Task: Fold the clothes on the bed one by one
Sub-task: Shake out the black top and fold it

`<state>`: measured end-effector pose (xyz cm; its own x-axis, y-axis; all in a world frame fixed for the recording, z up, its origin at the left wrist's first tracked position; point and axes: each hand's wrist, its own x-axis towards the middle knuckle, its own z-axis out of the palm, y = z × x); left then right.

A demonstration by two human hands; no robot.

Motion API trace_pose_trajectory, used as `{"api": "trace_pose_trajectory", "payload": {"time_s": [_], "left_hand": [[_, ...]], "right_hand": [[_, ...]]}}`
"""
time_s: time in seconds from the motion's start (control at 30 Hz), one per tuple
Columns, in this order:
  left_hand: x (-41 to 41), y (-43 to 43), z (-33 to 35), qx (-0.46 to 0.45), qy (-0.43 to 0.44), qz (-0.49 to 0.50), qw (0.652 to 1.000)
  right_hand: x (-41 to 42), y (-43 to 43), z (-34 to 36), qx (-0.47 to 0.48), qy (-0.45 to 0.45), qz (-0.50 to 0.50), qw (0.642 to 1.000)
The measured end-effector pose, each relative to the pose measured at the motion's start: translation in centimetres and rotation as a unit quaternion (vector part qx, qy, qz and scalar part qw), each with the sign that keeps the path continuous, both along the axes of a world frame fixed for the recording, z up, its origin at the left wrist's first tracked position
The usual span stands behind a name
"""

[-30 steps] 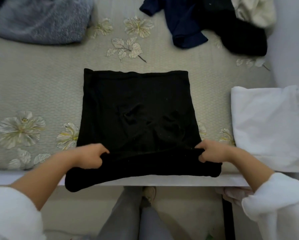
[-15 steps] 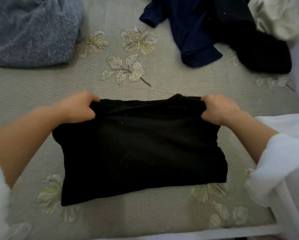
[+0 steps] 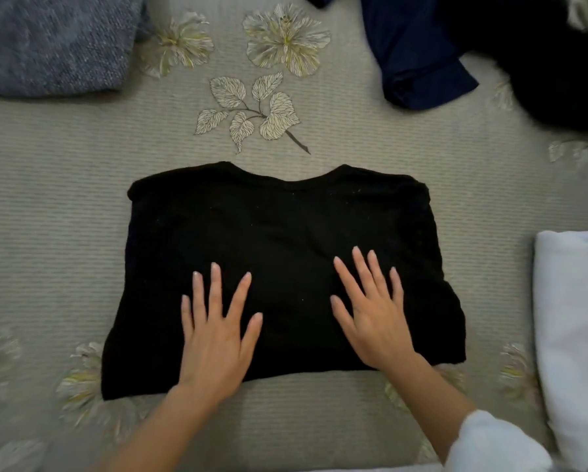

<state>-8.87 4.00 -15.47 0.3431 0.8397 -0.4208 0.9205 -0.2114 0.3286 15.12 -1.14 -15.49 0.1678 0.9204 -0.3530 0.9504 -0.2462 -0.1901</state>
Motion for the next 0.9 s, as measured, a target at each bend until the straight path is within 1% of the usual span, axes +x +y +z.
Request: {"api": "trace_pose_trajectory", "payload": {"time_s": [0.1, 0.23, 0.3, 0.37, 0.43, 0.5, 0.57, 0.6, 0.63, 0.7, 0.73, 0.77, 0.83, 0.9], "left_hand": [[-0.5, -0.4, -1.0, 0.016, 0.040, 0.016, 0.999], [-0.2, -0.5, -1.1, 0.018, 0.057, 0.022, 0.998], [0.7, -0.5, -0.7, 0.002, 0.046, 0.052, 0.998], [2.2, -0.8, -0.2, 0.005, 0.024, 0.080, 0.997], [4.4, -1.8, 0.2, 0.025, -0.004, 0.061, 0.998], [6.7, -3.4, 0.0, 0.034, -0.018, 0.021, 0.999], [8.1, -4.6, -0.6, 0.028, -0.003, 0.021, 0.999], [8.4, -4.9, -1.0, 0.028, 0.007, 0.031, 0.999], [8.6, -5.1, -1.3, 0.031, 0.014, 0.039, 0.999], [8.5, -5.1, -1.6, 0.039, 0.020, 0.040, 0.998], [8.5, -5.1, -1.7, 0.040, 0.022, 0.037, 0.998], [8.5, -5.0, -1.7, 0.041, 0.024, 0.037, 0.998], [8.6, -4.9, -1.5, 0.040, 0.026, 0.037, 0.998], [8.6, -4.9, -1.4, 0.037, 0.025, 0.035, 0.998]], "right_hand": [[2.4, -0.9, -0.9, -0.006, -0.045, -0.009, 0.999], [4.6, -1.8, -0.8, -0.021, -0.072, -0.033, 0.997], [4.6, -2.2, -0.6, -0.015, -0.066, -0.037, 0.997], [4.6, -3.1, -0.2, -0.009, -0.054, -0.016, 0.998], [5.0, -4.5, 0.1, -0.012, -0.048, -0.002, 0.999], [5.9, -5.7, 0.5, -0.004, -0.036, -0.040, 0.999], [7.3, -6.1, 1.0, 0.029, 0.007, -0.136, 0.990], [8.2, -6.0, 1.5, 0.053, 0.052, -0.204, 0.976], [9.2, -5.7, 1.9, 0.075, 0.111, -0.273, 0.953], [10.8, -5.2, 2.9, 0.077, 0.236, -0.379, 0.892], [11.2, -4.9, 3.4, 0.055, 0.288, -0.408, 0.865], [11.3, -4.6, 3.7, 0.024, 0.328, -0.421, 0.845], [11.3, -3.9, 3.8, -0.035, 0.388, -0.444, 0.807], [11.4, -3.2, 4.1, -0.085, 0.445, -0.479, 0.752]]}}
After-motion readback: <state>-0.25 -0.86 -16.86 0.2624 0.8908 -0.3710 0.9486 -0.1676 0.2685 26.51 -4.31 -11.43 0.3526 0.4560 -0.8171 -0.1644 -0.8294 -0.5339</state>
